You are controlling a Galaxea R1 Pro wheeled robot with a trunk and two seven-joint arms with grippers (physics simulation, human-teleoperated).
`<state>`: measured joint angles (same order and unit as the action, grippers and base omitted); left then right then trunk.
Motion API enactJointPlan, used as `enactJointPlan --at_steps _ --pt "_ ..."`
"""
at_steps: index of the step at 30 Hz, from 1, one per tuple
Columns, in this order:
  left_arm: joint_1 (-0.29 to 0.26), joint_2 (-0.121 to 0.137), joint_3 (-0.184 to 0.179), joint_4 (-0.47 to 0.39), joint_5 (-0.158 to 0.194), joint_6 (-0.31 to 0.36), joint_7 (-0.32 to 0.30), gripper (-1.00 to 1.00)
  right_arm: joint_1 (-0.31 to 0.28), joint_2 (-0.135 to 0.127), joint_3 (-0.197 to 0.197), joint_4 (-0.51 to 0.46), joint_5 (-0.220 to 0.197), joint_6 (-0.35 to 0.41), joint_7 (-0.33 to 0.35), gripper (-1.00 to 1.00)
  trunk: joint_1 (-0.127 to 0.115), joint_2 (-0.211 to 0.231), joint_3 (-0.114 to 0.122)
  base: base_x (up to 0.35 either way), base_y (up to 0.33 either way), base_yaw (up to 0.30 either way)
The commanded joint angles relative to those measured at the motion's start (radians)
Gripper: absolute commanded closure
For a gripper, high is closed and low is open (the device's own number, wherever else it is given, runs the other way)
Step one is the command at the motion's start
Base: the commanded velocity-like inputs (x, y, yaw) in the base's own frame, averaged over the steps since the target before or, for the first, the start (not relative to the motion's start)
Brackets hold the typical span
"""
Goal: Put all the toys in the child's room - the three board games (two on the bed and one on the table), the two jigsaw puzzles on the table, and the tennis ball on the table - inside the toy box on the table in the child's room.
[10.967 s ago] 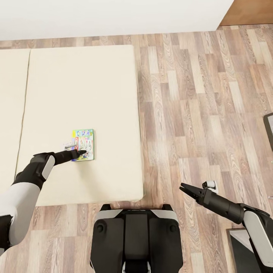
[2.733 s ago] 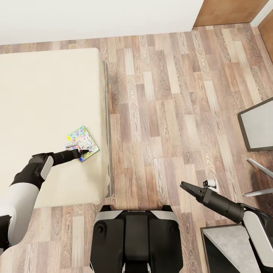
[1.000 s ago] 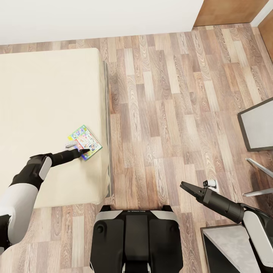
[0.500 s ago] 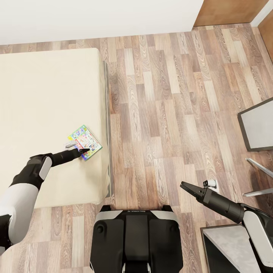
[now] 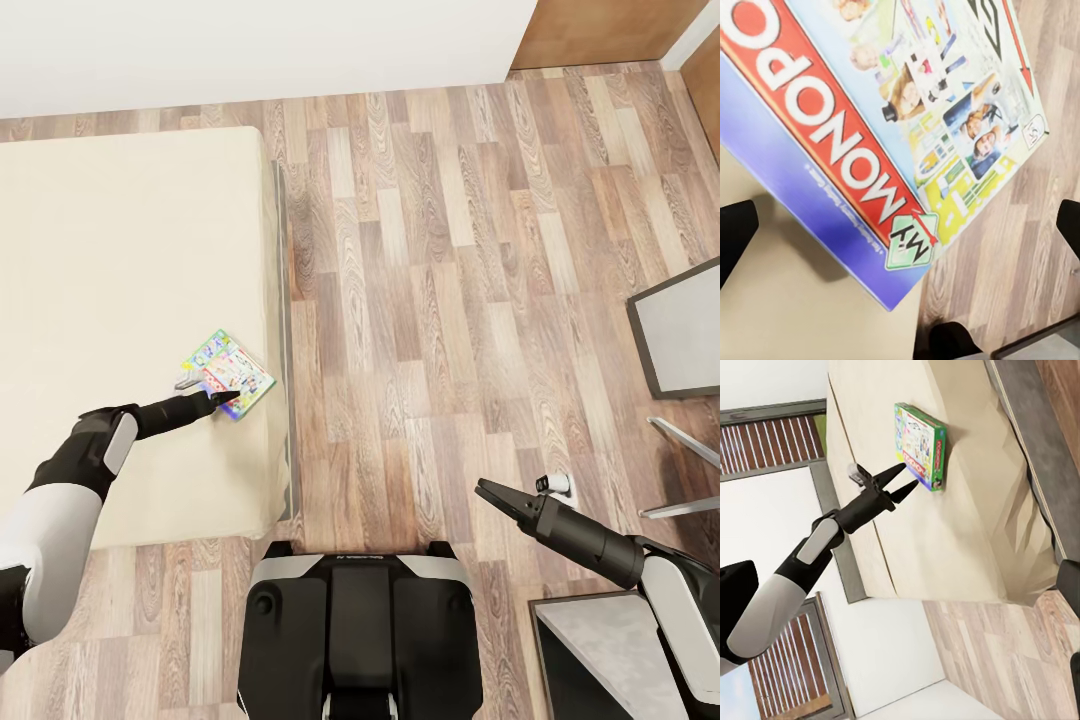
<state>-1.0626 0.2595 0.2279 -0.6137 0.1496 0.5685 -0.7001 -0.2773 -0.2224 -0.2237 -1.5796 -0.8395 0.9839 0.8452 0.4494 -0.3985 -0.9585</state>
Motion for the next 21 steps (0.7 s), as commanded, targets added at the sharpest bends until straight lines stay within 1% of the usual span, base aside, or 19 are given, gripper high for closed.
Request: enactJointPlan --at_steps 1,21 --pt "0.0 0.0 0.002 0.0 0.004 0.007 -0.002 -1.0 0.0 0.0 -0.001 0.0 0.002 0.004 0.004 -1.0 0.001 -0.001 -0.001 0.0 0.0 0.0" --pt "0.0 0.0 0.006 0.009 0.004 0.007 -0.008 -1.0 0.0 0.0 0.0 0.001 0.002 0.004 0.003 -1.0 0.001 -0.001 -0.001 0.0 0.0 0.0"
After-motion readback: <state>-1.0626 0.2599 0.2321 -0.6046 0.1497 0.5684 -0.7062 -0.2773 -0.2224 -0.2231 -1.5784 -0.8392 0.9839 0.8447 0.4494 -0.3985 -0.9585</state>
